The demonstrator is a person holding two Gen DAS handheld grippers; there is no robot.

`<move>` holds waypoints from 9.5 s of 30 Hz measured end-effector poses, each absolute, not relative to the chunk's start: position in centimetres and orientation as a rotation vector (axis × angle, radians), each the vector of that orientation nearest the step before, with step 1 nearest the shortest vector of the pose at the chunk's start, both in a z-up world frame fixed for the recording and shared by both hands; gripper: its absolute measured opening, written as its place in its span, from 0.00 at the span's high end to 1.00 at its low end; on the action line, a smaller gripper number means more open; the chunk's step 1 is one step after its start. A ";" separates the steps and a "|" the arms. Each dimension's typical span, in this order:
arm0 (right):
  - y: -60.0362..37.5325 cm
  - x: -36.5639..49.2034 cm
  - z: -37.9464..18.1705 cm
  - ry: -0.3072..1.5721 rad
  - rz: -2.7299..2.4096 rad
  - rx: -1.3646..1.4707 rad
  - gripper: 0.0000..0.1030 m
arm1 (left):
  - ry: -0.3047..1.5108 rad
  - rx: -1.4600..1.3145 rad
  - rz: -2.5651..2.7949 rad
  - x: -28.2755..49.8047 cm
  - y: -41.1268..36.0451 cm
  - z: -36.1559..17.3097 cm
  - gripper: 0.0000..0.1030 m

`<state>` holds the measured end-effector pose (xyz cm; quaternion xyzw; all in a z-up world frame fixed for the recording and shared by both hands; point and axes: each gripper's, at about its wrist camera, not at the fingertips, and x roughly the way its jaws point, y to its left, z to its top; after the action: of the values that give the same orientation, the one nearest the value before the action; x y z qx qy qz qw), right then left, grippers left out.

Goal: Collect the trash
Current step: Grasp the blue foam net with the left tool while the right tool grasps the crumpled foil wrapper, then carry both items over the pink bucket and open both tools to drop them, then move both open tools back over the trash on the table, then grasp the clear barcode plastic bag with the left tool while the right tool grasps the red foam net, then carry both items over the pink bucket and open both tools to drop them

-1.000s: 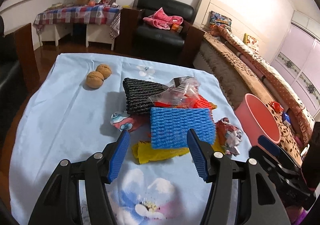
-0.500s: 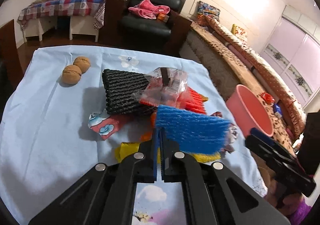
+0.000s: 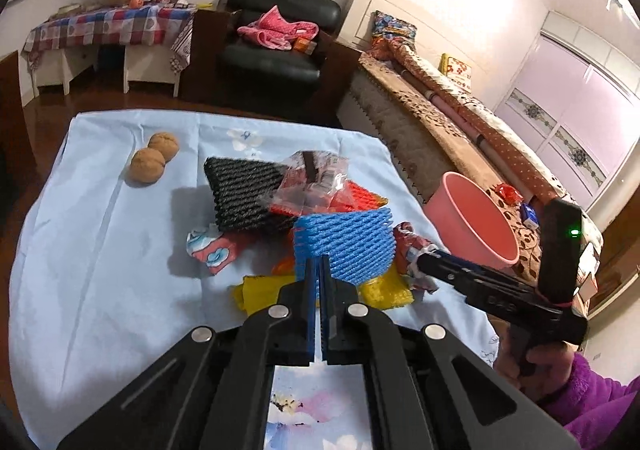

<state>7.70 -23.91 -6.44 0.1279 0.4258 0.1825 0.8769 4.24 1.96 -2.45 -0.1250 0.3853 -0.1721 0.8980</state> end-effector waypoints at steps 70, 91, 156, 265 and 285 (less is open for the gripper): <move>-45.5 6.9 -7.1 0.721 0.037 0.574 0.72 | 0.977 0.017 -0.541 18.1 -28.5 -5.6 0.75; -44.4 5.9 -6.6 0.716 0.063 0.563 0.72 | 1.040 0.083 -0.433 18.2 -27.6 -6.2 0.89; -22.7 1.2 -1.8 0.745 0.517 0.292 0.53 | 0.754 -0.214 -0.181 1.2 -2.0 -1.1 0.34; -44.5 5.1 -5.3 0.681 0.086 0.563 0.87 | 0.900 -0.106 -0.682 13.2 -27.6 -1.3 0.90; -41.8 5.2 -4.8 0.705 0.068 0.489 0.68 | 0.779 -0.073 -0.565 13.1 -22.2 1.5 0.62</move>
<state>5.23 -41.83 -4.77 0.2370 0.3416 0.0328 0.9089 13.14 -22.23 1.48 -0.0353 0.3744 -0.2719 0.8858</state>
